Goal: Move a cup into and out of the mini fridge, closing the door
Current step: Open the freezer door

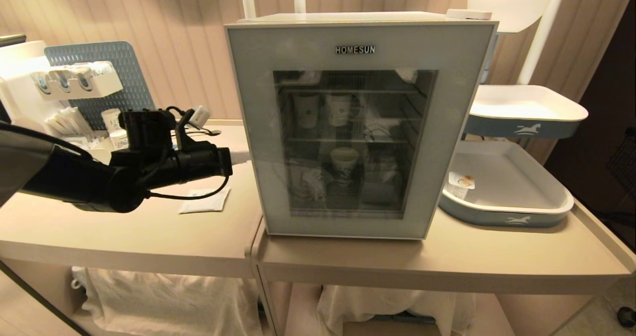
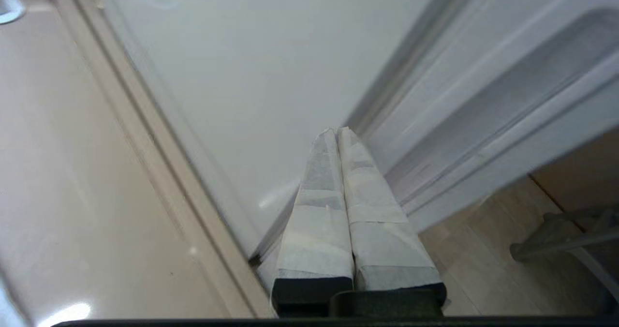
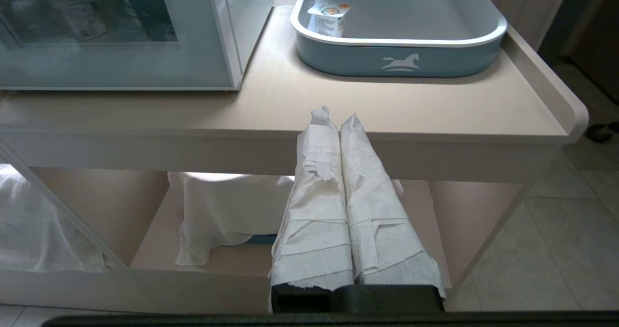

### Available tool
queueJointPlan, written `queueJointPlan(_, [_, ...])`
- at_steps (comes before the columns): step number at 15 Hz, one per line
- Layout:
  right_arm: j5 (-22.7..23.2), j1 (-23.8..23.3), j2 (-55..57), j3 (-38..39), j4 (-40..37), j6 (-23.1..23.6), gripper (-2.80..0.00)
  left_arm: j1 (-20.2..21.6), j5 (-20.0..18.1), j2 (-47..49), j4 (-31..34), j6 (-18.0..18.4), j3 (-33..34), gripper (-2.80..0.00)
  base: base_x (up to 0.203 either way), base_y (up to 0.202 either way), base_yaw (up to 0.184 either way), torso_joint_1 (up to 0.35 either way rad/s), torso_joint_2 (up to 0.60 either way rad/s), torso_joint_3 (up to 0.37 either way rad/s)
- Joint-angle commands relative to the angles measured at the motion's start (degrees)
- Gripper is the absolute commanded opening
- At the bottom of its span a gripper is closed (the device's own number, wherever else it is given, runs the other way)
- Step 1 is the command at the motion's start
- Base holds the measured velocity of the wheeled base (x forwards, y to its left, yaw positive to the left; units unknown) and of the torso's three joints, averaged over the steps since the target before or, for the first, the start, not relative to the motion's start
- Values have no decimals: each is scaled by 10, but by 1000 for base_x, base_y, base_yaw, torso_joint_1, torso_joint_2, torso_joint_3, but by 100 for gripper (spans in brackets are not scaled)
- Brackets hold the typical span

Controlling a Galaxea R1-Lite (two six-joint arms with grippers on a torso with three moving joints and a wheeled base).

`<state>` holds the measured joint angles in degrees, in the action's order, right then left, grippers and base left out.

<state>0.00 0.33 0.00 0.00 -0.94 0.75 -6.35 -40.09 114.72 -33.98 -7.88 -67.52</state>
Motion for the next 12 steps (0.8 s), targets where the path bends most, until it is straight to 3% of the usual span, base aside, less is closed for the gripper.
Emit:
queueJointPlan(1, [0, 0, 1, 0, 0, 0, -280, -11, -1, 19, -2, -1, -17, -280, 0, 0, 0, 0, 0, 0])
queueJointPlan(4, [0, 1, 1, 0, 0, 0, -280, -16, -4, 13, -1, -7, -13, -280, 0, 0, 0, 0, 0, 0])
queueJointPlan(6, [0, 1, 1, 0, -1, 0, -280, -16, -14, -1, 1, -36, -6, -280, 0, 0, 0, 0, 0, 0])
queueJointPlan(10, [0, 0, 1, 0, 0, 0, -280, -16, -125, -27, -1, -99, 11, -280, 0, 0, 0, 0, 0, 0])
queueJointPlan(12, [0, 0, 1, -1, 0, 0, -280, -26, -134, -24, -1, -100, 19, -280, 0, 0, 0, 0, 0, 0])
